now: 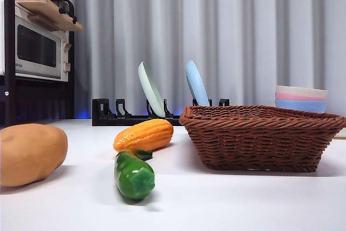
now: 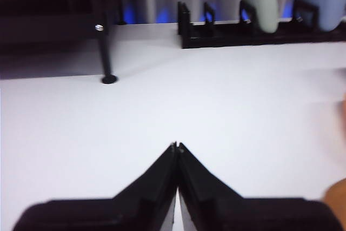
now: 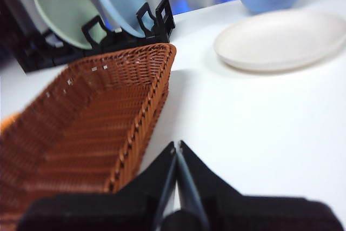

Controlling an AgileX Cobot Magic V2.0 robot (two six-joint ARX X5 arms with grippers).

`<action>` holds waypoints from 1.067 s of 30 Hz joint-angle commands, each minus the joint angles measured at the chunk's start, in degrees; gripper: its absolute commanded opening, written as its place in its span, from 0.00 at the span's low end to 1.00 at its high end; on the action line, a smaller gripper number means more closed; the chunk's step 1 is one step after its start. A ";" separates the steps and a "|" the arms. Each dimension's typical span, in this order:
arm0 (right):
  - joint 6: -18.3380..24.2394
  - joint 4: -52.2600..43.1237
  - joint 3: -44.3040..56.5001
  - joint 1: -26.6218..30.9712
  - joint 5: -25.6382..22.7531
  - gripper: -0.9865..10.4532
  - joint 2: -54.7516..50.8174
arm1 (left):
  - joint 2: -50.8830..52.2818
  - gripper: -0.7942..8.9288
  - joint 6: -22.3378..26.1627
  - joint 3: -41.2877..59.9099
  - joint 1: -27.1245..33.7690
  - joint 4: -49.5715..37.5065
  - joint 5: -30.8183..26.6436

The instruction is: Pick up the basket,pick up the corn from the table,pick up the potato from the table,pick up the cucumber from the table,put all items into the basket

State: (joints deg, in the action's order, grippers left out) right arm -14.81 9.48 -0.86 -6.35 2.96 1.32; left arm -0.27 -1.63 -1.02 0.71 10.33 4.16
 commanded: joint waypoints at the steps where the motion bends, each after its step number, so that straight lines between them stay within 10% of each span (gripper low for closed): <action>1: -13.40 0.66 0.50 -0.04 0.04 0.09 0.02 | 0.15 0.08 -9.03 0.85 0.13 -0.46 3.43; 10: -15.21 -0.46 -0.96 -0.04 0.04 0.08 0.33 | 0.13 0.07 -16.83 -0.59 0.13 -2.75 6.67; 32: -0.57 2.23 -33.03 -0.04 5.38 0.08 38.36 | -31.95 0.07 -6.10 -33.33 0.11 10.51 16.39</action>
State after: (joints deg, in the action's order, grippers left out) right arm -16.99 11.07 -32.60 -6.37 7.81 37.69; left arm -30.81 -9.98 -33.56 0.71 20.45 19.70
